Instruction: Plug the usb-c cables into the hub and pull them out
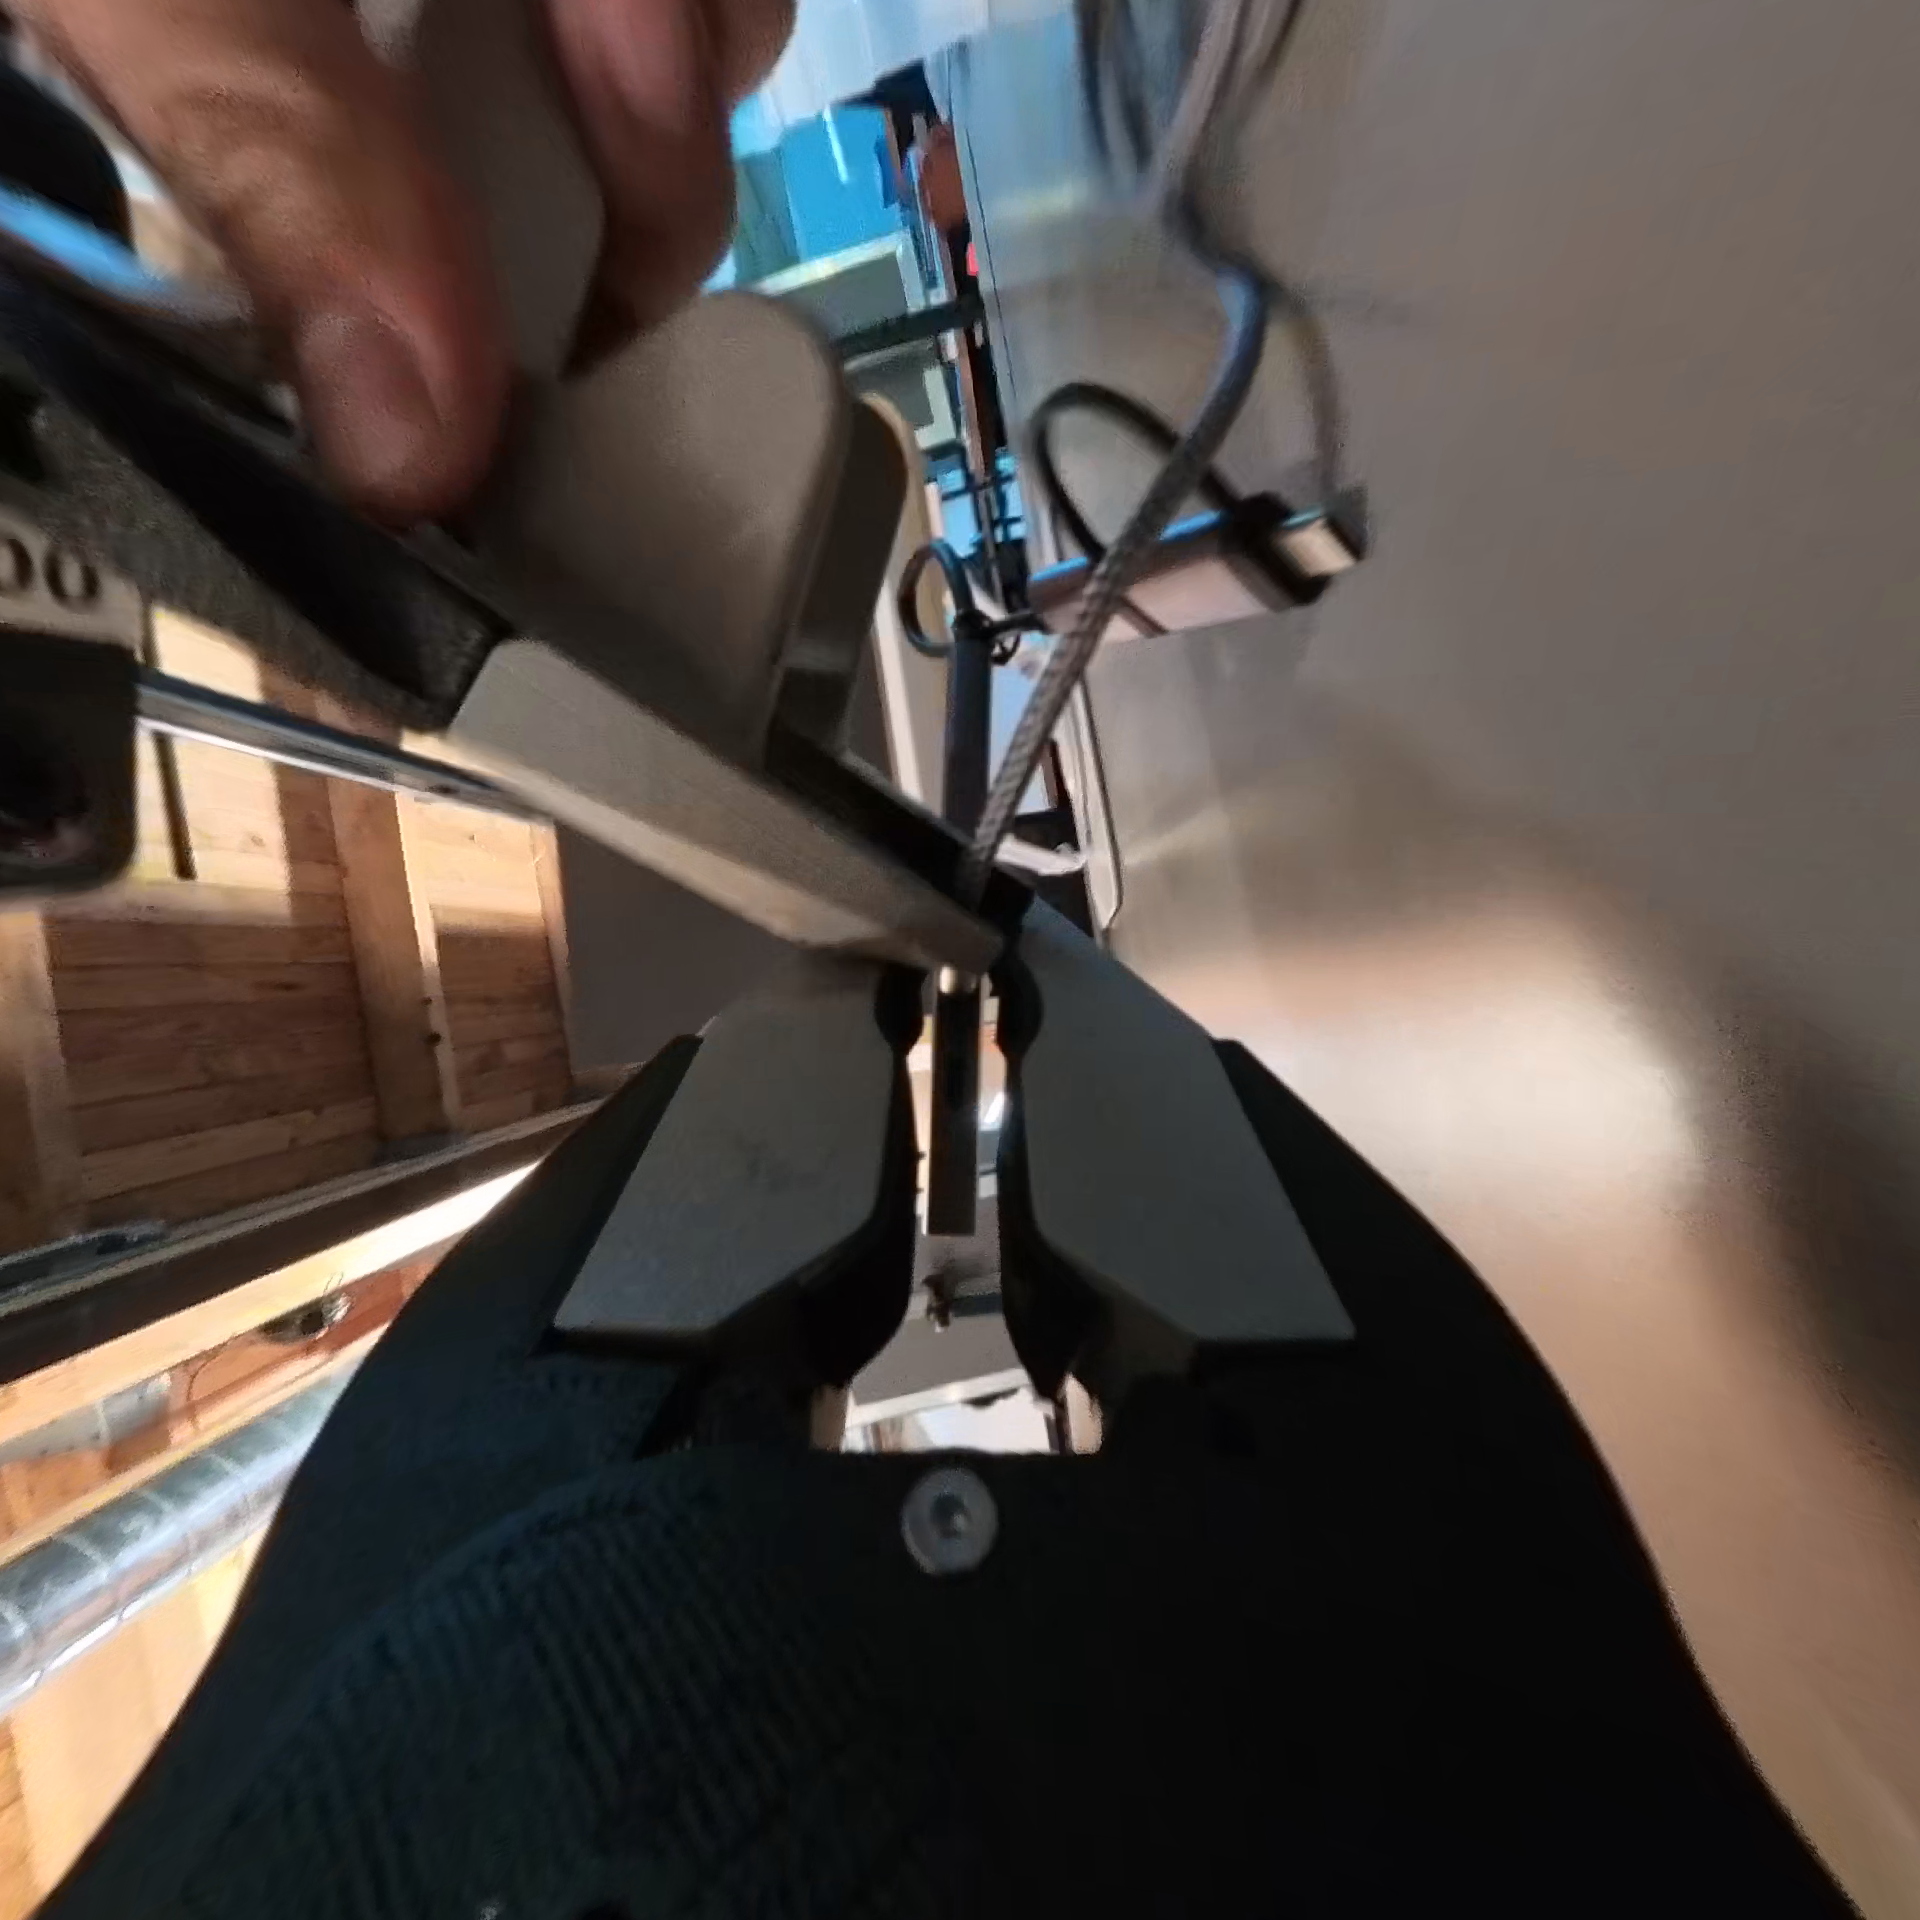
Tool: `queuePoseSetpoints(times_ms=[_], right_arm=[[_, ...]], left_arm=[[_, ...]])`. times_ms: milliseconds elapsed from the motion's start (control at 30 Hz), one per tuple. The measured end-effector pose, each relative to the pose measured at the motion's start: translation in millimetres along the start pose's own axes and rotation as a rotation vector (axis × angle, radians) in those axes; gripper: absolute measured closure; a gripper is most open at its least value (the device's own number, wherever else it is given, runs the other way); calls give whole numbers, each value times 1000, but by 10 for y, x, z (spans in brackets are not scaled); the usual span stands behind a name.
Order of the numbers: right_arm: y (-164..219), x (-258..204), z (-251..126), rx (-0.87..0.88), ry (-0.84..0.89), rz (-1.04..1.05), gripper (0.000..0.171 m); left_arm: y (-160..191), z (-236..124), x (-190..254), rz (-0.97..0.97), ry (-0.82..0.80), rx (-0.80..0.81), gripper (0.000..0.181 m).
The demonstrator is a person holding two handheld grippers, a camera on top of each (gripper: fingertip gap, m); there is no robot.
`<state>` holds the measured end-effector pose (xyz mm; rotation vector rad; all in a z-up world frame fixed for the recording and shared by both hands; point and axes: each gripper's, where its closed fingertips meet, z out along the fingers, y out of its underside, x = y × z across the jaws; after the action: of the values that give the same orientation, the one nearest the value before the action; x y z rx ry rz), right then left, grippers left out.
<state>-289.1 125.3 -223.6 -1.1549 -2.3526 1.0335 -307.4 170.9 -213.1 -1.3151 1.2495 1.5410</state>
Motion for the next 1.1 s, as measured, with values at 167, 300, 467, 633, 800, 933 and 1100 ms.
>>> queuePoseSetpoints(times_ms=[167,300,467,633,800,933,1100], right_arm=[[-137,38,-165,111,35,-80,155],[-111,260,-342,131,153,-149,152],[-88,435,-400,119,290,-212,149],[-238,488,-465,143,520,-404,127],[-259,458,-409,97,692,-651,134],[-150,552,-286,-6,706,-654,151],[121,680,-214,-166,700,-616,161]], left_arm=[[118,-7,-163,-151,-43,21,174],[232,-41,-199,-243,-50,22,174],[304,-63,-262,-310,-68,24,175],[268,-79,-275,-308,-78,47,175],[224,-82,-291,-332,-80,71,175],[66,-109,-269,-331,-58,141,174],[38,-54,-95,-405,28,121,172]])
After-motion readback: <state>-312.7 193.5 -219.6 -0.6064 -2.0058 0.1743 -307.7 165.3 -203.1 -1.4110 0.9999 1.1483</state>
